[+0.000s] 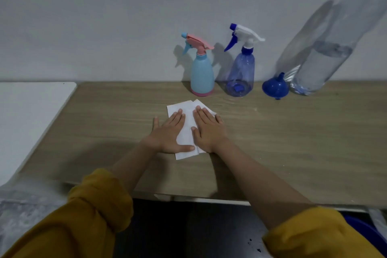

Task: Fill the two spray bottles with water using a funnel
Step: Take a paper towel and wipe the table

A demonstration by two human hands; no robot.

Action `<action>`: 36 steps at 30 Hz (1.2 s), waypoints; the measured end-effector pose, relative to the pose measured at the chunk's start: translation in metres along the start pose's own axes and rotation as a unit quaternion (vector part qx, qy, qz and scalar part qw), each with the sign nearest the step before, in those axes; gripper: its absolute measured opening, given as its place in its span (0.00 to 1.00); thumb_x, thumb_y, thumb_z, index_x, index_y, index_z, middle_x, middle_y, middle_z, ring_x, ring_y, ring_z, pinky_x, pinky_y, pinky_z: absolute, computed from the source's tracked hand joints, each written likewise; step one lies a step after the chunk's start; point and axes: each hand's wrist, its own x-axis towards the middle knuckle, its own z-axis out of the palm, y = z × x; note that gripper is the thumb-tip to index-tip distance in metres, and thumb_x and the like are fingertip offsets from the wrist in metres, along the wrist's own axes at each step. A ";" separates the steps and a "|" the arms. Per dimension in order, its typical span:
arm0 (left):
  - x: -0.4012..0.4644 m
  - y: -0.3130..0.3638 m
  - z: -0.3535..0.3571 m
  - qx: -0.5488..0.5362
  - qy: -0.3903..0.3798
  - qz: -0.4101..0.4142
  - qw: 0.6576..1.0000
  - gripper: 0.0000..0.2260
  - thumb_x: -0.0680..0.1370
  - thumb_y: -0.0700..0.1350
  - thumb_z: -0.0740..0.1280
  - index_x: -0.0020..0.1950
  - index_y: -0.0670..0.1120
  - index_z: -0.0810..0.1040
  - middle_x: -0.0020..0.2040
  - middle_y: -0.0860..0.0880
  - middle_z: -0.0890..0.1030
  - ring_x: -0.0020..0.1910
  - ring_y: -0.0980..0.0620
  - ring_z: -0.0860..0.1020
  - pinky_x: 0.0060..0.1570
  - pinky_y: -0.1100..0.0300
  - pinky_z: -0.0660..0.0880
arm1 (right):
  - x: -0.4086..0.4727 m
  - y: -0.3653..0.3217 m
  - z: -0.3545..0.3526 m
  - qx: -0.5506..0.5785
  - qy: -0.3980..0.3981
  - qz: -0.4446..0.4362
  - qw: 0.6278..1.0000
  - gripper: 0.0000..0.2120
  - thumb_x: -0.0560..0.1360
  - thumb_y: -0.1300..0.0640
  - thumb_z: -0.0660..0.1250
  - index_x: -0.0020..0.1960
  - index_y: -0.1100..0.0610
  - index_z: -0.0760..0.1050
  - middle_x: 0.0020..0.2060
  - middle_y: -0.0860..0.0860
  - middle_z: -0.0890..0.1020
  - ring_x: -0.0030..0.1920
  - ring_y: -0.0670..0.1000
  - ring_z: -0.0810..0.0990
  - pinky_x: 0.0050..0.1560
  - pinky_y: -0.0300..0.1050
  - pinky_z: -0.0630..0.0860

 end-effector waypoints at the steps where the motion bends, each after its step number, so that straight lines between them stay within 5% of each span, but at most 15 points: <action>1: 0.004 0.009 -0.001 0.008 0.001 0.008 1.000 0.53 0.66 0.77 0.54 0.75 0.47 0.32 0.76 0.52 0.32 0.76 0.53 0.37 0.69 0.31 0.39 | -0.005 0.009 -0.003 -0.002 0.001 0.007 1.000 0.29 0.81 0.45 0.47 0.79 0.54 0.45 0.78 0.49 0.46 0.78 0.47 0.45 0.75 0.53 0.43; 20: 0.065 0.233 -0.003 0.023 -0.008 0.118 0.993 0.55 0.65 0.77 0.55 0.76 0.46 0.34 0.76 0.50 0.32 0.76 0.52 0.36 0.69 0.32 0.39 | -0.137 0.190 -0.063 -0.023 0.018 0.123 0.992 0.28 0.82 0.45 0.46 0.78 0.53 0.44 0.78 0.49 0.46 0.78 0.47 0.45 0.75 0.53 0.44; 36: 0.061 0.310 0.013 0.026 -0.006 0.161 0.987 0.50 0.68 0.76 0.53 0.76 0.48 0.36 0.76 0.53 0.33 0.76 0.55 0.37 0.66 0.32 0.35 | -0.205 0.249 -0.079 -0.039 0.012 0.147 0.988 0.32 0.74 0.40 0.33 0.78 0.44 0.44 0.78 0.46 0.44 0.78 0.47 0.43 0.75 0.53 0.43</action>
